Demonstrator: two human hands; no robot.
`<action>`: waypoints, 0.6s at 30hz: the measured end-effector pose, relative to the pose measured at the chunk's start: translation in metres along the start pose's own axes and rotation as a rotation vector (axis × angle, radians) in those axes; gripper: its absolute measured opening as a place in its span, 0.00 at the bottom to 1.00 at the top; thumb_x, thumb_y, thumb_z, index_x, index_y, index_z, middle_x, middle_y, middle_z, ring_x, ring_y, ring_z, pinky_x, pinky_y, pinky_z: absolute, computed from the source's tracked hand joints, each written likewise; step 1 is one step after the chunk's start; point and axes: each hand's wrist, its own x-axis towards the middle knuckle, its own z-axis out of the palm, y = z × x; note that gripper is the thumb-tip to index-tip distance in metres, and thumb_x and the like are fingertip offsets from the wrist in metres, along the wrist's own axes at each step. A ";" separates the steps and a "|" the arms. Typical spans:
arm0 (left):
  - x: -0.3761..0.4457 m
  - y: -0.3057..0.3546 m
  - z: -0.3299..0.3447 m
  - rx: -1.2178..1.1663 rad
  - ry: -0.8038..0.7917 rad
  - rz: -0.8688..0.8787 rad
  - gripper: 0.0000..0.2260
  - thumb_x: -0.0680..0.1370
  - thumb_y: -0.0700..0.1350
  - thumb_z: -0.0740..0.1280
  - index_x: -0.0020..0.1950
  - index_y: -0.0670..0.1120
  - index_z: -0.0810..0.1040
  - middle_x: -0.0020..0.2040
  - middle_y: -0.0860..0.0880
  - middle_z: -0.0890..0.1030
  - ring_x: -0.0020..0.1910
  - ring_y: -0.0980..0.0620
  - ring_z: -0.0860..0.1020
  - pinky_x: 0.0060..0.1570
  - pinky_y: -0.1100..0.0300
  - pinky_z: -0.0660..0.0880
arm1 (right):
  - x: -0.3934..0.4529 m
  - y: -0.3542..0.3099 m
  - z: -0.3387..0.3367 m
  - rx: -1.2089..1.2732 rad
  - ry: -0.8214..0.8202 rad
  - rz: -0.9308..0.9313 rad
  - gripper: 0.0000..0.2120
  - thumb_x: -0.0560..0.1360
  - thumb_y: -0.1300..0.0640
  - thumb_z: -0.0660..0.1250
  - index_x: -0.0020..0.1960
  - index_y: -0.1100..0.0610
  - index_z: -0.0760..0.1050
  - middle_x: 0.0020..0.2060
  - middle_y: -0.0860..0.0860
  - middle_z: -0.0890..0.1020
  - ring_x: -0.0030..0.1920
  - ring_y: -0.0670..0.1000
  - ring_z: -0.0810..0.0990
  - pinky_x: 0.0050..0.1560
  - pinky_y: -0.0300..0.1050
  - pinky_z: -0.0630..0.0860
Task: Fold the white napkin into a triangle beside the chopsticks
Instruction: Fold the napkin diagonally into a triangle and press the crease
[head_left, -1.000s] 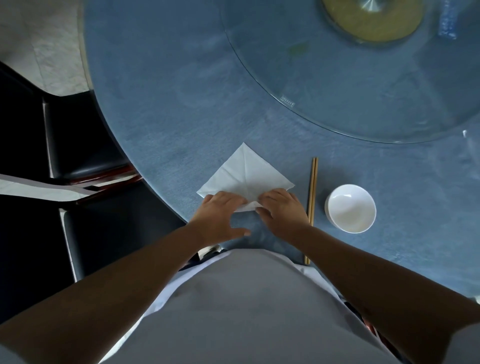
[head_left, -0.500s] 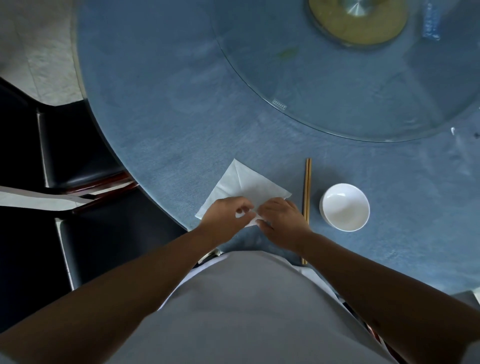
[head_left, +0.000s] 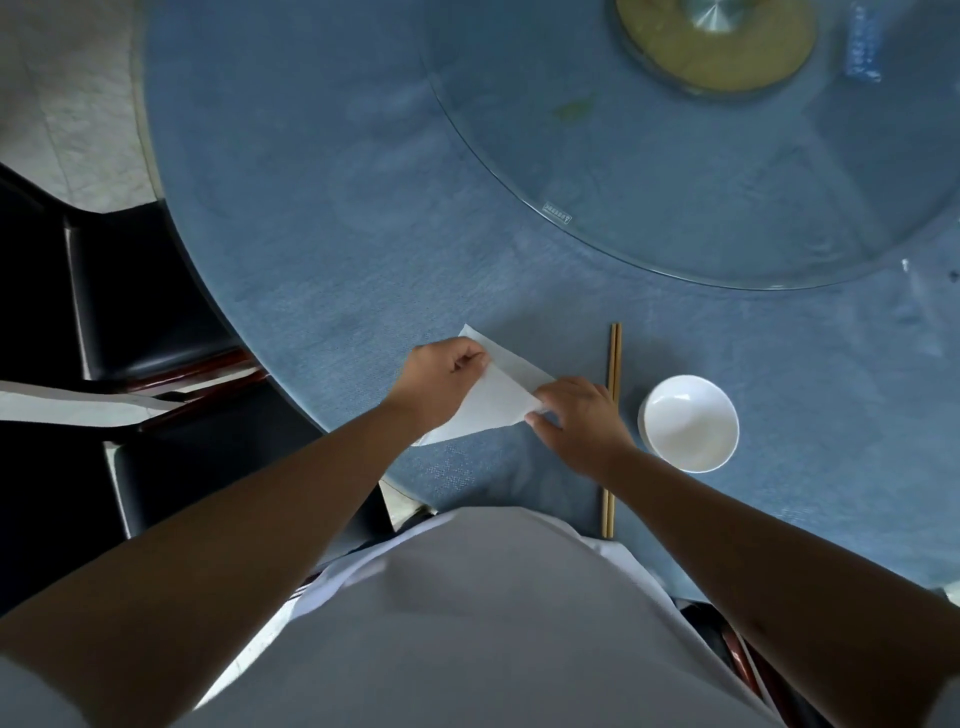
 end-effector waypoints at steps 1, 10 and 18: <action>0.006 0.001 -0.001 0.011 0.003 -0.002 0.05 0.78 0.48 0.67 0.42 0.53 0.80 0.33 0.56 0.78 0.30 0.64 0.72 0.28 0.73 0.66 | 0.003 0.000 -0.001 0.008 0.009 0.014 0.11 0.74 0.52 0.67 0.53 0.57 0.79 0.49 0.53 0.82 0.55 0.56 0.76 0.57 0.50 0.66; 0.045 -0.001 -0.008 0.170 0.067 -0.023 0.08 0.79 0.48 0.65 0.45 0.47 0.82 0.35 0.56 0.75 0.32 0.60 0.73 0.30 0.68 0.67 | 0.023 0.001 -0.004 0.090 0.064 0.157 0.15 0.76 0.54 0.65 0.61 0.55 0.74 0.50 0.53 0.82 0.54 0.57 0.76 0.56 0.51 0.66; 0.049 -0.011 -0.003 0.383 0.094 0.018 0.10 0.79 0.48 0.64 0.45 0.45 0.81 0.41 0.49 0.78 0.41 0.45 0.77 0.41 0.51 0.77 | 0.031 0.009 -0.003 0.135 0.034 0.282 0.14 0.77 0.54 0.64 0.61 0.54 0.73 0.47 0.50 0.82 0.54 0.55 0.75 0.58 0.52 0.68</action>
